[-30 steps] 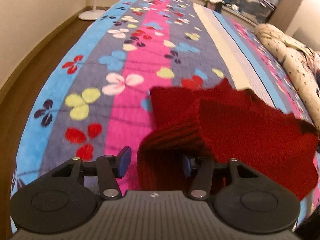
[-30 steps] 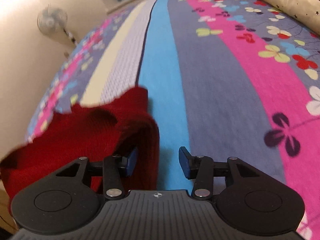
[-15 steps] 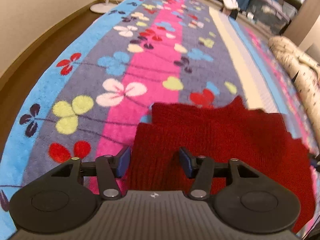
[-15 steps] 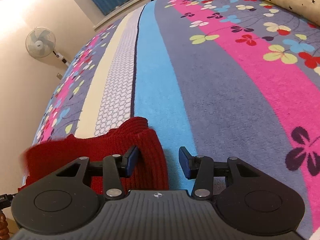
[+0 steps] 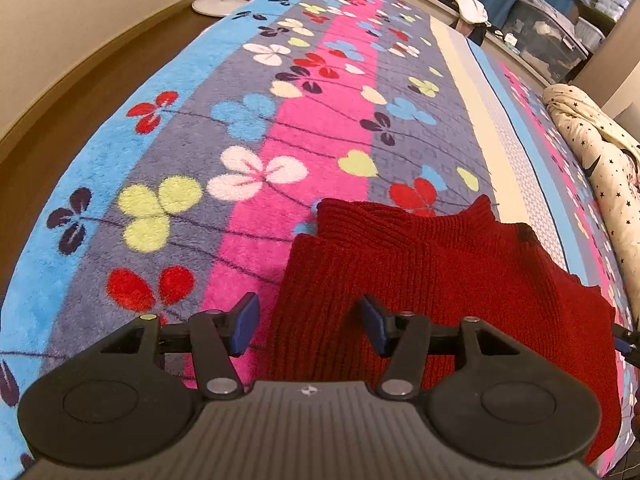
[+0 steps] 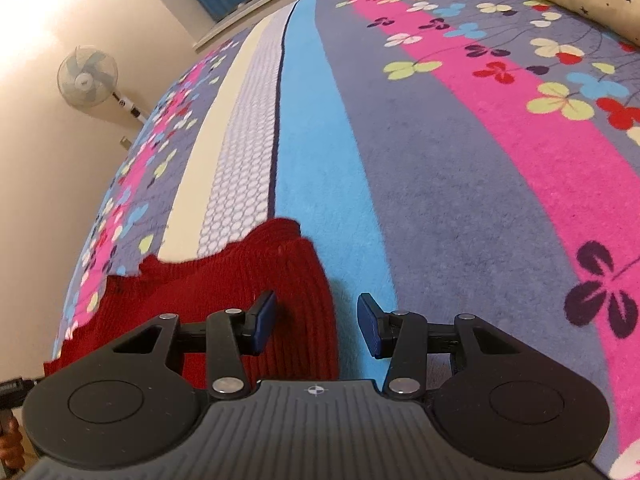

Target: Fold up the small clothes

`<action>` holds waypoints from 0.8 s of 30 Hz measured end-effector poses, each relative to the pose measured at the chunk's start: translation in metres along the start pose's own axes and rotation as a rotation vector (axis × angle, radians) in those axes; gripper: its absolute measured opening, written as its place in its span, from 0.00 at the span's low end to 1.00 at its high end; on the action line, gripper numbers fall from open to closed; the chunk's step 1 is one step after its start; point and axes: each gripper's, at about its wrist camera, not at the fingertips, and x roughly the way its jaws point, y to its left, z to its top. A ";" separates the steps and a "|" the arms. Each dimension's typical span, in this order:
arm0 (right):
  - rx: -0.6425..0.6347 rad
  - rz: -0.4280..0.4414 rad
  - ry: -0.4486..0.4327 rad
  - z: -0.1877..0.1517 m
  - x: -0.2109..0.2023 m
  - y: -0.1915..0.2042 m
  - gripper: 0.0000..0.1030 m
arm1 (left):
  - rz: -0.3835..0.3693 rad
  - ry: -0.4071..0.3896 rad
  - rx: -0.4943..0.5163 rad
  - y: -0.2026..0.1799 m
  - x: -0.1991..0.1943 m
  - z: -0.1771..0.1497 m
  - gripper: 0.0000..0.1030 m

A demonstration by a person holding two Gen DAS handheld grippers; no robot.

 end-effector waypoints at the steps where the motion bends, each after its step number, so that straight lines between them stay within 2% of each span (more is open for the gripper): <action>1: -0.009 -0.001 0.003 -0.001 0.000 0.001 0.46 | 0.001 0.000 0.001 0.000 0.000 0.000 0.59; 7: -0.025 -0.003 0.001 -0.004 -0.002 0.005 0.45 | 0.006 -0.001 0.007 0.000 -0.001 -0.002 0.59; 12: -0.045 0.007 -0.006 -0.006 -0.003 0.009 0.25 | 0.004 0.001 0.008 0.000 -0.001 -0.003 0.59; 13: -0.059 -0.001 -0.010 -0.007 -0.003 0.011 0.15 | 0.005 0.001 0.009 0.000 -0.001 -0.003 0.59; 18: -0.087 -0.005 -0.024 -0.008 -0.005 0.015 0.12 | -0.001 0.002 0.011 0.000 -0.001 -0.004 0.56; 19: -0.093 -0.006 -0.029 -0.008 -0.006 0.015 0.12 | -0.004 0.002 0.013 0.000 -0.001 -0.004 0.54; 20: -0.096 -0.008 -0.034 -0.008 -0.007 0.016 0.12 | -0.011 0.002 0.019 -0.001 -0.001 -0.005 0.45; 21: -0.095 -0.008 -0.041 -0.008 -0.008 0.016 0.12 | -0.022 0.004 0.032 -0.003 -0.001 -0.005 0.31; 23: -0.092 -0.005 -0.061 -0.007 -0.011 0.016 0.11 | -0.030 -0.002 0.085 -0.010 -0.002 -0.006 0.14; 24: -0.093 -0.003 -0.073 -0.006 -0.012 0.016 0.11 | -0.018 -0.020 0.116 -0.014 -0.005 -0.007 0.13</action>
